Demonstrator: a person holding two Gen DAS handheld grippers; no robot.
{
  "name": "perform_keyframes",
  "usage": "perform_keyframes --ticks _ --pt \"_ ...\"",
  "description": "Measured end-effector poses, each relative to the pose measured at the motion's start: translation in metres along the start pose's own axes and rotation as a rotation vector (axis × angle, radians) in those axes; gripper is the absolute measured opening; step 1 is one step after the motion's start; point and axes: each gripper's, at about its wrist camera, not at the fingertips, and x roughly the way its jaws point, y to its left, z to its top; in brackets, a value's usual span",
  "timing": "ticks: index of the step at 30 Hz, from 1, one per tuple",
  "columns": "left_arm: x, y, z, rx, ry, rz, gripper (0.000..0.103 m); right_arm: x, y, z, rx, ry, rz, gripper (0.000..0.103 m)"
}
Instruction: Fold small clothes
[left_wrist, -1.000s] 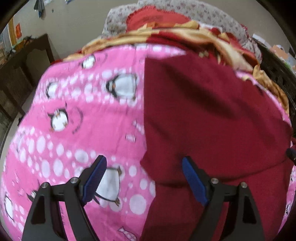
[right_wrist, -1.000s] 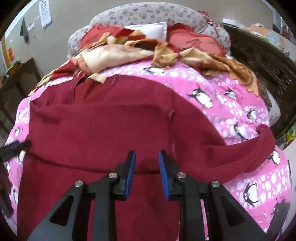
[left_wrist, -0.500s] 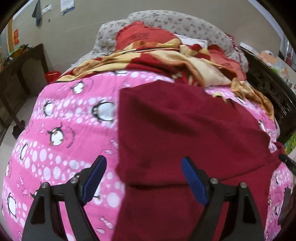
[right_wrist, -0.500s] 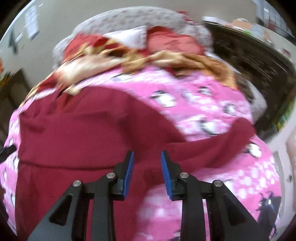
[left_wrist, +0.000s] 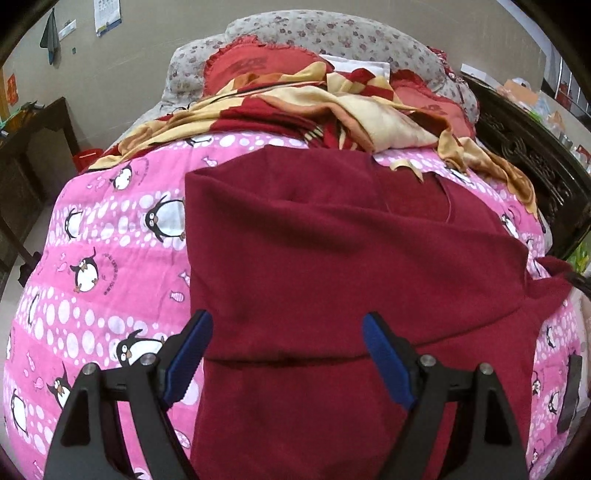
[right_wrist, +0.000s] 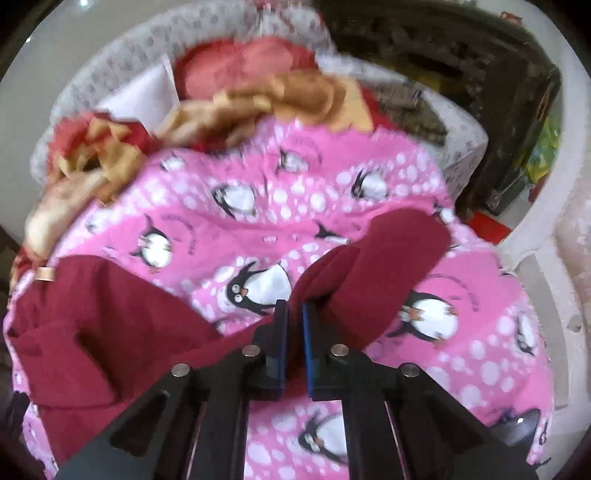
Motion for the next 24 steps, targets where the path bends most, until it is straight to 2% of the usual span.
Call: perform_keyframes --ticks 2,3,6,7,8,11,14,16,18,20,23,24 --pt "0.003 0.001 0.000 -0.016 0.006 -0.007 0.087 -0.031 -0.011 -0.022 0.016 -0.032 0.023 0.009" --pt "0.006 0.002 0.000 -0.027 0.011 -0.016 0.087 -0.040 -0.019 -0.038 0.025 -0.019 0.032 0.010" --pt "0.010 -0.003 -0.001 -0.026 0.021 -0.031 0.087 -0.038 -0.040 -0.075 0.044 0.123 0.045 0.013" --pt "0.009 -0.005 -0.001 -0.019 0.017 -0.032 0.087 -0.041 -0.046 -0.082 0.043 0.142 0.006 0.013" --pt "0.008 -0.008 -0.002 -0.009 0.011 -0.033 0.087 -0.044 -0.051 -0.085 0.044 0.130 -0.018 0.016" --pt "0.007 -0.012 -0.003 0.005 0.009 -0.034 0.087 -0.064 -0.068 -0.075 0.079 0.023 -0.094 0.022" --pt "0.006 -0.013 -0.004 -0.004 0.012 -0.040 0.087 -0.063 -0.060 -0.049 0.072 -0.030 -0.080 0.028" --pt "0.005 -0.014 -0.005 -0.002 0.011 -0.038 0.087 -0.052 -0.039 -0.033 0.025 -0.029 -0.079 0.032" --pt "0.005 -0.015 -0.006 0.011 0.016 -0.032 0.087 -0.028 -0.008 -0.020 -0.090 -0.015 -0.094 0.043" --pt "0.005 -0.016 -0.007 0.021 0.021 -0.025 0.087 0.002 0.016 -0.013 -0.187 0.012 -0.160 0.046" --pt "0.002 -0.014 -0.008 0.029 0.019 -0.021 0.087 0.061 0.030 -0.009 -0.317 0.105 -0.305 0.045" --pt "0.001 -0.012 -0.008 0.032 0.015 -0.018 0.087 0.074 0.027 -0.008 -0.332 0.134 -0.336 0.036"
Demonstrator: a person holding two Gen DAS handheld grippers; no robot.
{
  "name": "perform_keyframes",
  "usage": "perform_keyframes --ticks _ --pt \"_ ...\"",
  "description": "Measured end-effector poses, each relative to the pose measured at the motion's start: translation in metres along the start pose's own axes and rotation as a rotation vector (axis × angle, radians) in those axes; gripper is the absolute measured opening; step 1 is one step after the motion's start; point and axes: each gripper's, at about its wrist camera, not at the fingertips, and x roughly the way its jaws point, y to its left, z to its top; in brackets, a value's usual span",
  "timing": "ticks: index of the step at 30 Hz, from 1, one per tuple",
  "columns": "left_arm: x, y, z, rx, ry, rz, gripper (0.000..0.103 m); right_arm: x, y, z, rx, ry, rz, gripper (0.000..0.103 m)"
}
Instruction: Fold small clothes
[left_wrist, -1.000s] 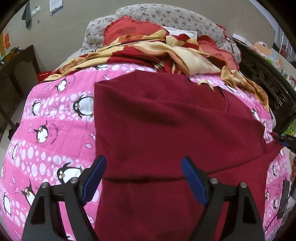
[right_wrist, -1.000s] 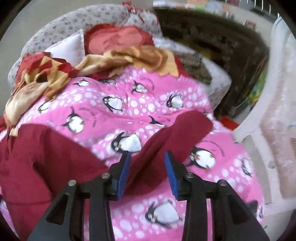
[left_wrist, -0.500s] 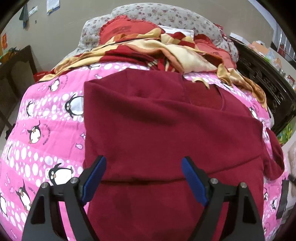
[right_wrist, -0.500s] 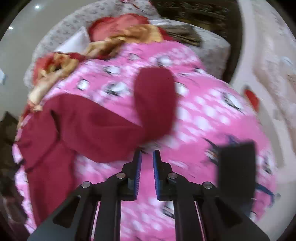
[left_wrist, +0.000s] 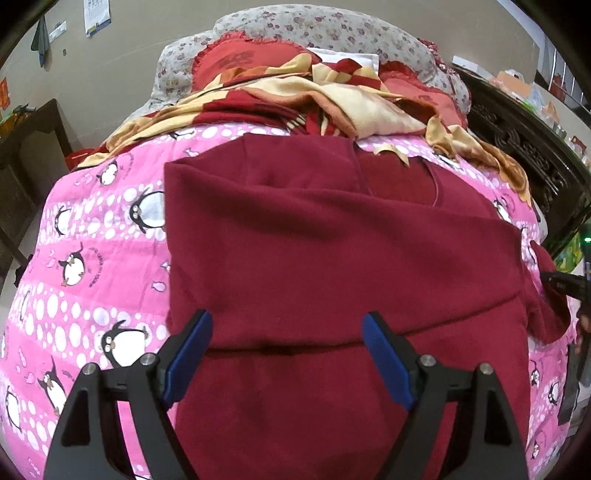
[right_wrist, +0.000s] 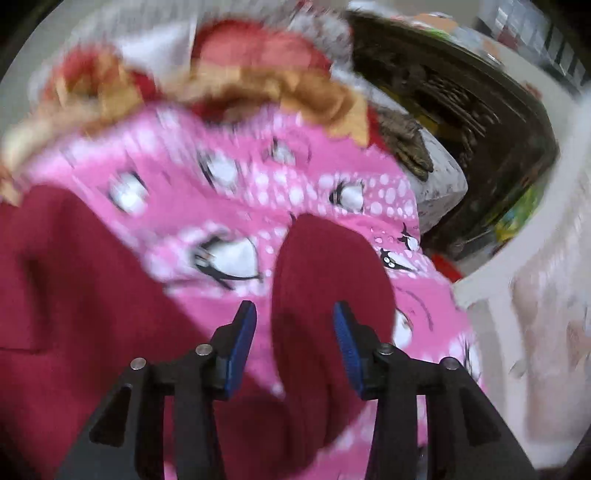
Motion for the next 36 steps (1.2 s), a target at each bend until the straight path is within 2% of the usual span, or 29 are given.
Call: perform_keyframes --ticks 2,6,8,10,12,13,15,17,20,23,27,29,32,34,35,36 --pt "-0.002 0.005 0.000 0.006 -0.012 0.010 0.087 -0.003 -0.020 -0.001 0.070 -0.020 0.060 0.016" --pt "0.003 0.018 0.007 -0.025 -0.019 0.037 0.087 -0.064 -0.103 -0.031 0.389 -0.201 0.300 0.013" --pt "0.006 0.025 0.012 -0.075 -0.021 0.016 0.087 -0.076 -0.134 -0.052 0.496 -0.227 0.329 0.014" --pt "0.006 0.025 0.014 -0.095 -0.017 -0.008 0.087 -0.073 -0.155 -0.074 0.528 -0.168 0.293 0.016" --pt "0.006 0.022 0.013 -0.086 -0.016 -0.013 0.087 -0.069 -0.172 -0.100 0.557 -0.106 0.258 0.024" --pt "0.006 0.019 0.012 -0.072 -0.015 -0.006 0.087 -0.070 -0.179 -0.111 0.570 -0.097 0.246 0.025" --pt "0.008 0.013 0.010 -0.048 -0.007 0.004 0.087 -0.072 -0.191 -0.127 0.595 -0.104 0.224 0.036" --pt "0.010 0.008 0.009 -0.038 0.003 0.002 0.087 -0.070 -0.204 -0.140 0.635 -0.102 0.211 0.042" --pt "0.007 0.002 0.008 -0.029 0.001 -0.007 0.087 -0.066 -0.219 -0.150 0.696 -0.089 0.210 0.042" --pt "0.004 -0.004 0.008 -0.008 -0.007 0.000 0.087 -0.065 -0.224 -0.150 0.727 -0.106 0.272 0.042" --pt "0.003 -0.009 0.007 -0.002 -0.002 -0.008 0.087 -0.045 -0.213 -0.134 0.788 -0.073 0.436 0.042" --pt "0.001 -0.012 0.006 0.010 -0.008 -0.004 0.087 -0.034 -0.204 -0.123 0.801 -0.047 0.471 0.042" --pt "-0.002 -0.011 0.006 0.021 -0.014 0.005 0.087 -0.011 -0.193 -0.109 0.817 0.033 0.455 0.042" --pt "-0.004 -0.006 0.006 0.009 -0.016 0.002 0.087 0.001 -0.192 -0.108 0.833 0.061 0.456 0.026" --pt "-0.005 -0.003 0.006 0.003 -0.018 0.002 0.087 0.002 -0.193 -0.110 0.846 0.063 0.462 0.012" --pt "-0.007 0.002 0.006 -0.005 -0.023 0.003 0.087 -0.004 -0.196 -0.112 0.853 0.042 0.474 0.007"
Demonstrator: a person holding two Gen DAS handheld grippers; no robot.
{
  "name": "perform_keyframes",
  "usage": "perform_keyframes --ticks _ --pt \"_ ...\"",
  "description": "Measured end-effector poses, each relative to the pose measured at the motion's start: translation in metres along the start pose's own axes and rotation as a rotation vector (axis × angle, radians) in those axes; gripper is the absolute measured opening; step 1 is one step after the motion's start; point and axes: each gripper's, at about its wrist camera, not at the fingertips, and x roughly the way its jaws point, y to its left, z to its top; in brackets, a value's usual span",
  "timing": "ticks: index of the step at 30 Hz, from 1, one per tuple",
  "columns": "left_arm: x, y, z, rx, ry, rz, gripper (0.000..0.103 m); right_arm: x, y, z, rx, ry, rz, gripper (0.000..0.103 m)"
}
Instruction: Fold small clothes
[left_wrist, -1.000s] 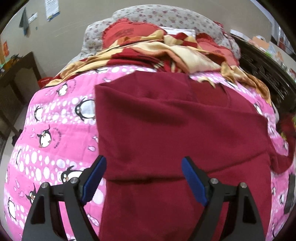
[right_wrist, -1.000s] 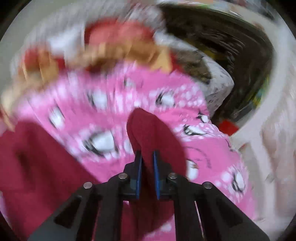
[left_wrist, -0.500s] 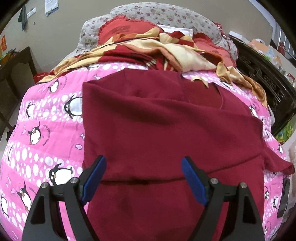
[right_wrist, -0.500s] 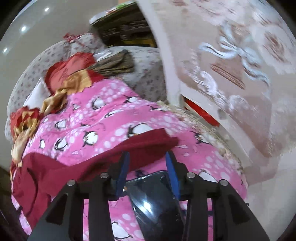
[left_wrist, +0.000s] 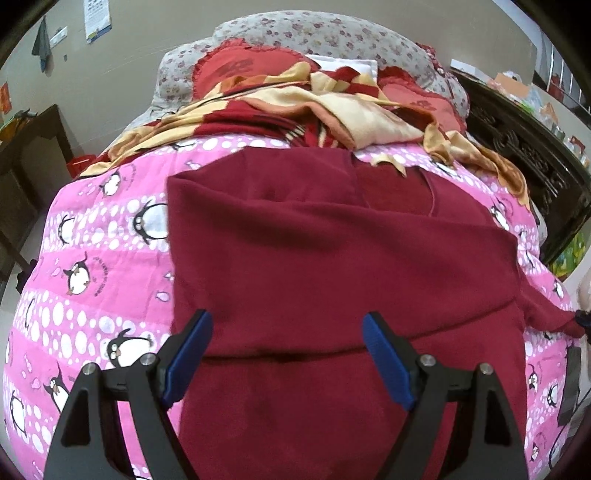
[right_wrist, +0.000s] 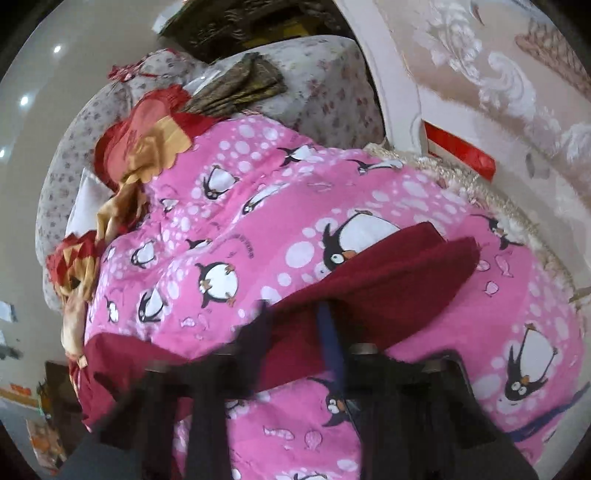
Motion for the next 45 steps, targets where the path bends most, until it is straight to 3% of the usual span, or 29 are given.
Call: perform_keyframes --ticks 1,5,7,10,11,14,18,22,24,26,31,36,40,43,44,45 --pt "-0.001 0.003 0.000 -0.006 -0.003 0.002 0.087 -0.010 0.004 -0.002 -0.022 -0.029 0.008 0.002" --pt "-0.003 0.019 0.006 -0.062 -0.017 -0.001 0.087 -0.055 0.043 -0.011 -0.195 -0.157 0.010 0.003" --pt "-0.007 0.025 0.008 -0.095 -0.028 -0.012 0.087 -0.074 0.078 -0.018 -0.299 -0.187 0.070 0.003" --pt "-0.014 0.029 0.009 -0.115 -0.047 -0.030 0.087 -0.082 0.111 -0.029 -0.394 -0.185 0.056 0.003" --pt "-0.015 0.029 0.008 -0.109 -0.049 -0.032 0.087 -0.080 0.114 -0.031 -0.394 -0.176 0.037 0.009" --pt "-0.013 0.027 0.004 -0.088 -0.033 -0.025 0.087 -0.057 0.101 -0.033 -0.326 -0.125 -0.041 0.045" --pt "-0.012 0.026 -0.002 -0.081 -0.019 -0.020 0.087 -0.013 0.064 -0.023 -0.181 -0.041 -0.125 0.046" --pt "-0.015 0.027 -0.004 -0.078 -0.024 -0.023 0.087 0.019 0.026 -0.006 -0.005 0.008 -0.130 0.044" --pt "-0.018 0.027 -0.004 -0.069 -0.036 -0.016 0.087 0.020 0.015 -0.005 0.059 0.022 -0.132 0.018" --pt "-0.018 0.030 -0.003 -0.069 -0.040 -0.009 0.087 0.008 0.021 -0.006 0.005 -0.018 -0.105 0.008" --pt "-0.024 0.045 0.006 -0.137 -0.075 -0.020 0.087 -0.054 0.095 -0.025 -0.252 -0.183 -0.003 0.007" --pt "-0.036 0.057 0.016 -0.190 -0.114 -0.033 0.087 -0.094 0.229 -0.082 -0.654 -0.210 0.283 0.007" --pt "-0.041 0.066 0.017 -0.207 -0.122 -0.030 0.087 -0.072 0.317 -0.164 -0.900 -0.053 0.501 0.007" --pt "-0.040 0.073 0.014 -0.224 -0.110 -0.044 0.087 -0.016 0.352 -0.232 -0.999 0.100 0.542 0.007" --pt "-0.039 0.074 0.012 -0.225 -0.104 -0.053 0.087 0.007 0.356 -0.251 -1.010 0.169 0.516 0.012" --pt "-0.038 0.075 0.011 -0.222 -0.100 -0.061 0.087 0.032 0.357 -0.270 -1.016 0.252 0.471 0.024"
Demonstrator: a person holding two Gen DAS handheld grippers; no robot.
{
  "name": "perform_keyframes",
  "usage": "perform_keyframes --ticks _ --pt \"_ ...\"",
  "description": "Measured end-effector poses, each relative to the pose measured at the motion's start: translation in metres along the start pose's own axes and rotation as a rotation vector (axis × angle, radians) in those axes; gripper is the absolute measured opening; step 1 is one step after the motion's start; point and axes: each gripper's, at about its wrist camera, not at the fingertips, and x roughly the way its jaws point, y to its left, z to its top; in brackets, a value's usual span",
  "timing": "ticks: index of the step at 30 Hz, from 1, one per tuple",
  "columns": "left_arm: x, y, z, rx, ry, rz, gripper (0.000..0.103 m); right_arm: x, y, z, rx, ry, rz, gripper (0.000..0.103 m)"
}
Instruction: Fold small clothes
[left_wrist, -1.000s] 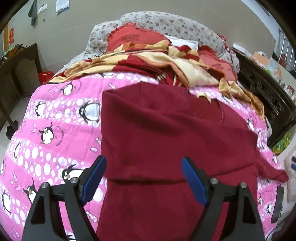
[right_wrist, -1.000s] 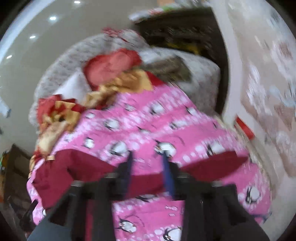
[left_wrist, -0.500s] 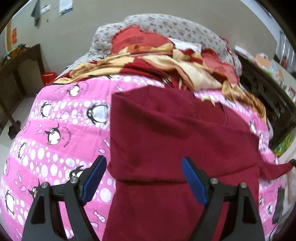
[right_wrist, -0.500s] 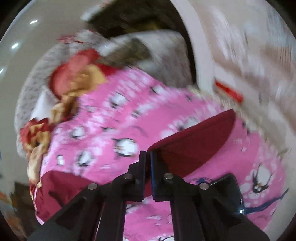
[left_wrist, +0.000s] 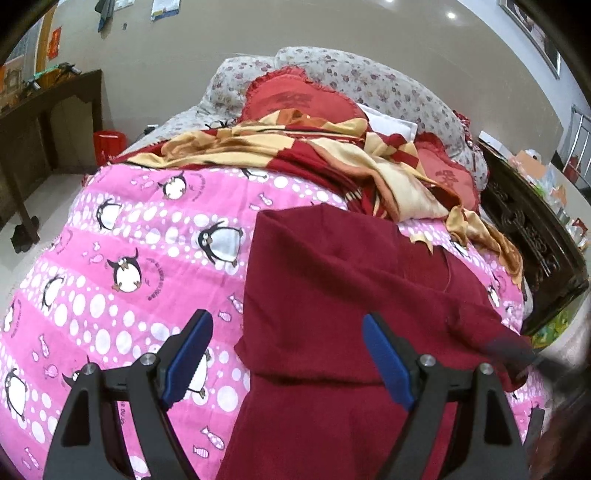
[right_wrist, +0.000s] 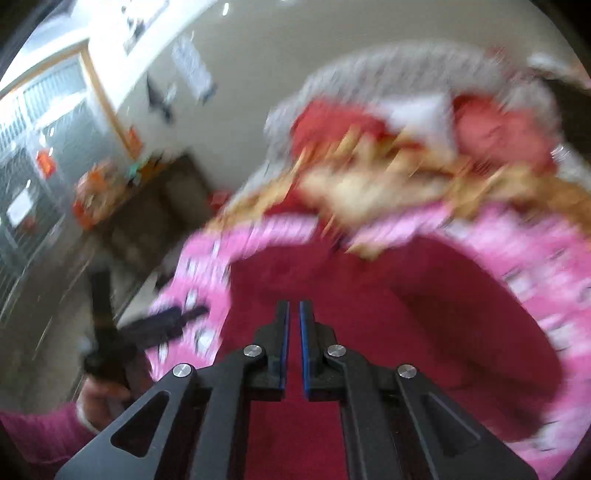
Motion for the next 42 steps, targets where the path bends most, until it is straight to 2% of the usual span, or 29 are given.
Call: perform_keyframes --ticks 2,5,10,13,17,21,24,25,26,27,28,29,32,33,36,39,42 --pt "0.001 0.000 -0.003 0.022 0.009 -0.016 0.087 0.030 -0.003 -0.020 0.036 0.087 0.016 0.027" --pt "0.004 -0.006 -0.005 0.063 0.006 -0.048 0.087 0.023 -0.021 -0.043 0.058 0.102 -0.002 0.028" --pt "0.024 -0.040 -0.007 0.097 0.048 -0.136 0.087 -0.039 -0.064 -0.075 0.124 0.044 -0.132 0.032" --pt "0.040 -0.073 -0.010 0.139 0.084 -0.184 0.087 -0.066 -0.087 -0.083 0.192 0.017 -0.180 0.032" --pt "0.056 -0.123 -0.014 0.244 0.071 -0.262 0.087 -0.092 -0.113 -0.096 0.295 -0.036 -0.191 0.032" --pt "0.067 -0.164 -0.017 0.345 0.049 -0.343 0.087 -0.107 -0.127 -0.106 0.338 -0.055 -0.208 0.032" --pt "0.076 -0.190 -0.017 0.432 0.035 -0.357 0.087 -0.114 -0.134 -0.115 0.356 -0.075 -0.206 0.032" --pt "0.083 -0.198 -0.017 0.452 0.057 -0.352 0.077 -0.116 -0.135 -0.117 0.362 -0.077 -0.205 0.033" --pt "0.090 -0.206 -0.018 0.473 0.101 -0.360 0.061 -0.116 -0.137 -0.118 0.369 -0.078 -0.201 0.033" --pt "0.097 -0.213 -0.018 0.483 0.170 -0.379 0.015 -0.116 -0.139 -0.118 0.375 -0.081 -0.200 0.033" --pt "0.101 -0.217 -0.017 0.479 0.226 -0.379 0.008 -0.116 -0.140 -0.118 0.380 -0.084 -0.203 0.033" --pt "0.099 -0.216 -0.013 0.448 0.244 -0.383 0.008 -0.118 -0.141 -0.118 0.384 -0.090 -0.210 0.033" --pt "0.065 -0.196 0.024 0.313 0.185 -0.479 0.007 -0.125 -0.141 -0.115 0.378 -0.116 -0.218 0.033" --pt "0.049 -0.181 0.043 0.239 0.149 -0.468 0.007 -0.126 -0.141 -0.113 0.371 -0.124 -0.220 0.033" --pt "0.026 -0.140 0.079 0.110 0.100 -0.381 0.007 -0.123 -0.138 -0.108 0.351 -0.135 -0.215 0.035" --pt "0.022 -0.101 0.090 0.059 0.091 -0.303 0.007 -0.109 -0.136 -0.102 0.330 -0.117 -0.220 0.036" --pt "0.026 -0.067 0.087 0.008 0.101 -0.255 0.007 -0.095 -0.129 -0.091 0.279 -0.118 -0.279 0.036"
